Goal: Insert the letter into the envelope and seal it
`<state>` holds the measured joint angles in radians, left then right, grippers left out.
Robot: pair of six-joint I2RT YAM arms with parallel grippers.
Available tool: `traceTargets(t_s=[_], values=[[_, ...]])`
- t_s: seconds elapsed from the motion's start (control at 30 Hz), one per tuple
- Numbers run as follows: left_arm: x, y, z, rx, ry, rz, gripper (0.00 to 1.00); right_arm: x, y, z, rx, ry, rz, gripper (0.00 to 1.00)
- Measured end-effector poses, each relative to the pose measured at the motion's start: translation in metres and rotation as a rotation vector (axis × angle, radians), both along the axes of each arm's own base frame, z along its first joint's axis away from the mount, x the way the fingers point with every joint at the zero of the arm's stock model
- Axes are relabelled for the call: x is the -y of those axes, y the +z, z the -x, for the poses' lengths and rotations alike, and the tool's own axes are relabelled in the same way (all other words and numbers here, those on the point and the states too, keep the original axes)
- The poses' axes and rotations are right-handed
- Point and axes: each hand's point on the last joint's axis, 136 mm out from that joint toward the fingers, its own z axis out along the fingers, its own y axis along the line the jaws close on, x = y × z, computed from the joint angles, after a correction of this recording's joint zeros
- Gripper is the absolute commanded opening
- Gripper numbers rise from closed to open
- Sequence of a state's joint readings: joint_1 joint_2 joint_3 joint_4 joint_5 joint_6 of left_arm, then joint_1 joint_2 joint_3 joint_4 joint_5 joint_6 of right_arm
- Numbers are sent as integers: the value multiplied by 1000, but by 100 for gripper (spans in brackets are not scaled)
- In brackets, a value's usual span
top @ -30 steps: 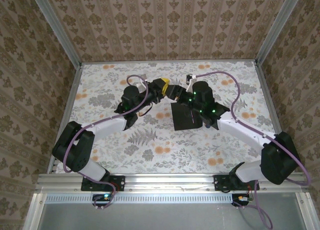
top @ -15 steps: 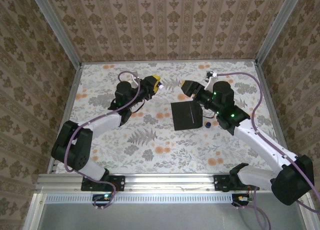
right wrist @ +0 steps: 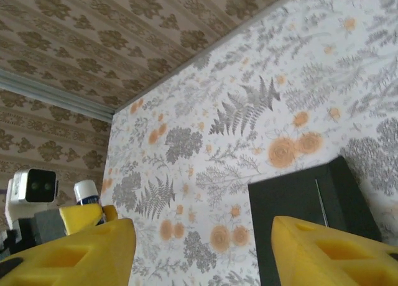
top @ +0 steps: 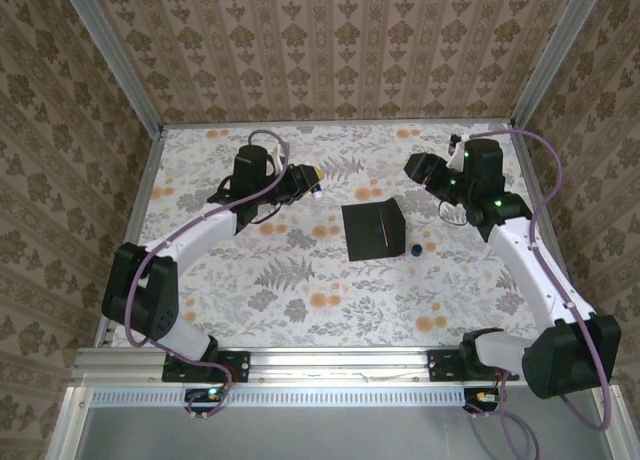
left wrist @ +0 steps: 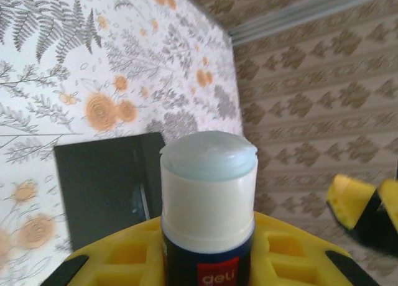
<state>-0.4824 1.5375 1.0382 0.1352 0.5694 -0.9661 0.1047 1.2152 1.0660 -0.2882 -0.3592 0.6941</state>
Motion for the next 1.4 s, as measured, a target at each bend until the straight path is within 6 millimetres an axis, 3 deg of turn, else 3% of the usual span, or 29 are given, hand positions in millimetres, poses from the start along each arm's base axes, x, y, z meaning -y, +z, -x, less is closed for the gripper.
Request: traceTargets(t_s=[0.2, 0.43, 0.6, 0.9, 1.17, 1.4], values=[[10, -19, 24, 19, -119, -119, 0, 18, -42, -6, -133, 29, 66, 40], [44, -49, 43, -6, -220, -159, 0, 33, -78, -6, -224, 53, 135, 23], [69, -78, 46, -57, -235, -137, 0, 36, -108, -10, -291, 77, 163, 0], [94, -107, 39, -104, -201, -82, 0, 37, -145, -13, -371, 118, 192, 0], [95, -123, 29, -121, -149, -77, 0, 37, -179, -13, -452, 140, 202, 0], [93, -132, 26, -148, -120, -95, 0, 37, -189, -12, -473, 150, 207, 0]])
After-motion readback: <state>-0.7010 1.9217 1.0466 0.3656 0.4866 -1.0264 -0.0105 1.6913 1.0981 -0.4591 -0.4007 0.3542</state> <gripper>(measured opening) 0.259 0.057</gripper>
